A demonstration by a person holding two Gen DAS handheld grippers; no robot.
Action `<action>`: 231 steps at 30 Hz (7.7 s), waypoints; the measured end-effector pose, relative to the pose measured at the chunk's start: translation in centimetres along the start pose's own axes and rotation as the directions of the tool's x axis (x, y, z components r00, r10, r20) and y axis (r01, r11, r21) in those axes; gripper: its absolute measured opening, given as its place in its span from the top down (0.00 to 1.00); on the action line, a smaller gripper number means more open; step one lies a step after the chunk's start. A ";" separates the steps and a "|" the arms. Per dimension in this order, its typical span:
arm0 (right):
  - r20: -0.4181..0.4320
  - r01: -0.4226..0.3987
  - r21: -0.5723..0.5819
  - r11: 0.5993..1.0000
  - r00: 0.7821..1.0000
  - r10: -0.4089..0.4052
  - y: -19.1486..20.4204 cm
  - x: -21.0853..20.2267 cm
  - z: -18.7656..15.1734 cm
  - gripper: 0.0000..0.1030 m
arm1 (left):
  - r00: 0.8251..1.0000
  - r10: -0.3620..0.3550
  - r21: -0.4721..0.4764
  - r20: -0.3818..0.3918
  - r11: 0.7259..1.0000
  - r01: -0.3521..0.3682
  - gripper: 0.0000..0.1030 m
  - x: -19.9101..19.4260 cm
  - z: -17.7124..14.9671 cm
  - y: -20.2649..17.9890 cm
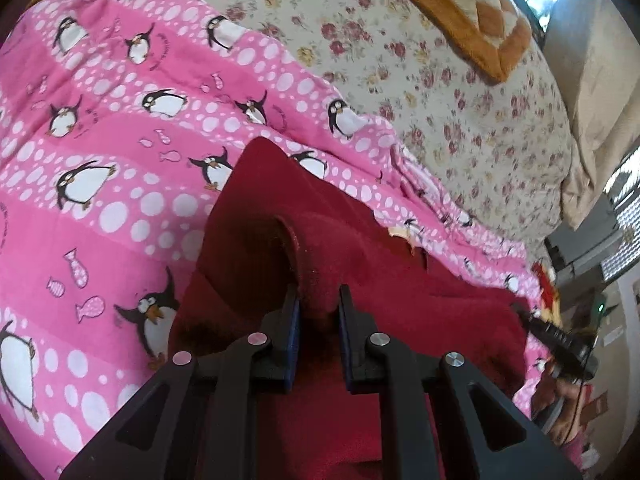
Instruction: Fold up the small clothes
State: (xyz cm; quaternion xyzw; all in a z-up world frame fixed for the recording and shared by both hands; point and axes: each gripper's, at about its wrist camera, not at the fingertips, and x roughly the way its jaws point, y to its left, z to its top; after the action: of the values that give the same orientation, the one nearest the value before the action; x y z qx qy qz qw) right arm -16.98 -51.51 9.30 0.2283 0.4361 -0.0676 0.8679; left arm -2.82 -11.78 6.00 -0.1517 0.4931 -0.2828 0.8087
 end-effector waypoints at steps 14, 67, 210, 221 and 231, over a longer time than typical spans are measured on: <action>-0.050 -0.017 0.052 0.999 0.999 0.019 -1.5 -2.1 -2.6 0.55 | 0.997 0.050 0.040 0.053 0.998 -0.052 1.00 0.3 -0.2 -0.9; -0.218 -0.139 -0.083 0.987 0.969 0.118 1.1 -9.9 -11.2 0.30 | 0.991 0.131 0.031 -0.012 0.991 -0.131 0.79 -6.1 -7.5 0.0; -0.035 0.016 0.014 1.000 0.999 -0.015 1.9 -0.8 -2.1 0.53 | 0.965 0.258 0.118 0.039 0.958 -0.260 0.74 2.5 5.0 -0.9; -0.110 0.019 -0.150 0.988 0.993 -0.035 4.8 -3.7 -8.9 0.90 | 0.966 0.255 0.034 0.032 0.966 -0.256 0.74 -1.9 0.2 2.3; -0.110 0.025 -0.083 0.996 0.993 -0.034 3.4 -4.5 -8.8 0.83 | 0.986 0.169 -0.073 -0.005 0.983 -0.169 0.74 -1.9 -0.9 4.5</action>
State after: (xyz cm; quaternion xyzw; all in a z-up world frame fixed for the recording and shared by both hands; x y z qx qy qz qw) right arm -25.04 -44.87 9.41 0.1896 0.4897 -0.0497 0.8496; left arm -2.91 -7.01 4.55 -0.1388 0.5138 -0.1947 0.8239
